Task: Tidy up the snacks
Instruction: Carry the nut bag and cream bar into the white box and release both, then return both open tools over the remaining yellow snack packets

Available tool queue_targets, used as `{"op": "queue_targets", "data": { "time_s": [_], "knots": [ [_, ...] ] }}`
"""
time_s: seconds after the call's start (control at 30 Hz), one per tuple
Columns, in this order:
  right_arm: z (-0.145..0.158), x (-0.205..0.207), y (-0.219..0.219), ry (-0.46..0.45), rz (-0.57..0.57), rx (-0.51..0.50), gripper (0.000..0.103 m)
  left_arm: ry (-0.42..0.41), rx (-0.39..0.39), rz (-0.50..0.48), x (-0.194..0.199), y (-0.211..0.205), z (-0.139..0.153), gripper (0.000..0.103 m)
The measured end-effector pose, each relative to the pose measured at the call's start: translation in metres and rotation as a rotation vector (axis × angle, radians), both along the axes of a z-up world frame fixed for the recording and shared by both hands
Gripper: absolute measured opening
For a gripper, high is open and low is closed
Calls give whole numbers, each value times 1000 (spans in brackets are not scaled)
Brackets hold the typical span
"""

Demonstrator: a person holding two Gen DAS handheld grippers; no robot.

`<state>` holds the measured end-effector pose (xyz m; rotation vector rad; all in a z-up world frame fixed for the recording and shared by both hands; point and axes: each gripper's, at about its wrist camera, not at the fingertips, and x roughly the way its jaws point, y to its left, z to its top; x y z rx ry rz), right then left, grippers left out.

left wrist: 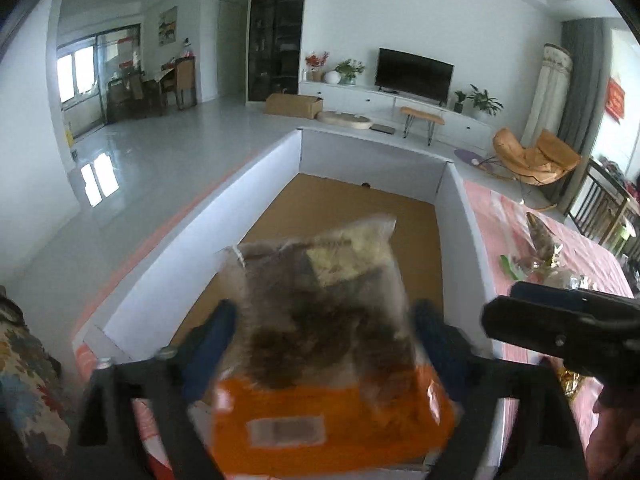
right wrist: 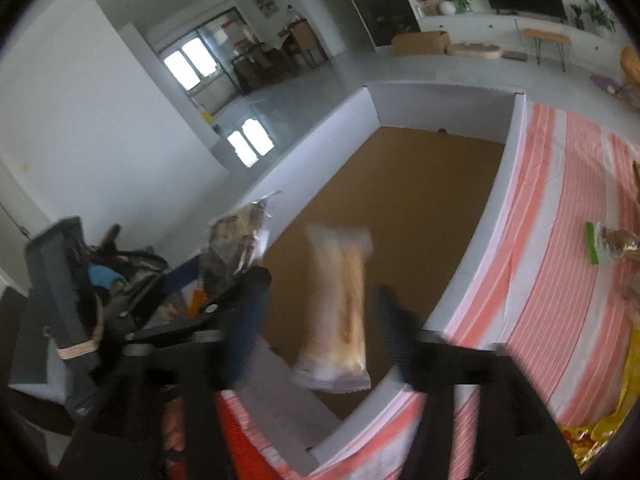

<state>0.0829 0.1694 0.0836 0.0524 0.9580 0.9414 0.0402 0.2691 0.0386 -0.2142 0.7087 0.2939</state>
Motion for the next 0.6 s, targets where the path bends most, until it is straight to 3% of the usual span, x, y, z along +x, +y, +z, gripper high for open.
{"op": "queue_targets", "data": {
  "time_s": [0.17,0.3,0.37,0.5,0.57,0.6],
  "knots": [
    [-7,-7,-26,-100,-65,-39,75,-30,-51,30,-8,0,1,97],
    [-44,-5,-81,-170,-203,-134,78,-97,-139,5,-15,-8,7,98],
    [-75,5,-112,-126,-247,-187,78,-112,-163,-39,-16,-20,13,98],
    [-124,15,-168,92,-242,-101,74,-131,-140,-166,-19,-63,28,98],
    [-128,10,-192,43,-282,-97,71,-138,-132,-239,-25,-87,35,99],
    [-128,10,-208,-4,-344,-162,69,-137,-133,-287,-27,-102,39,102]
  ]
}}
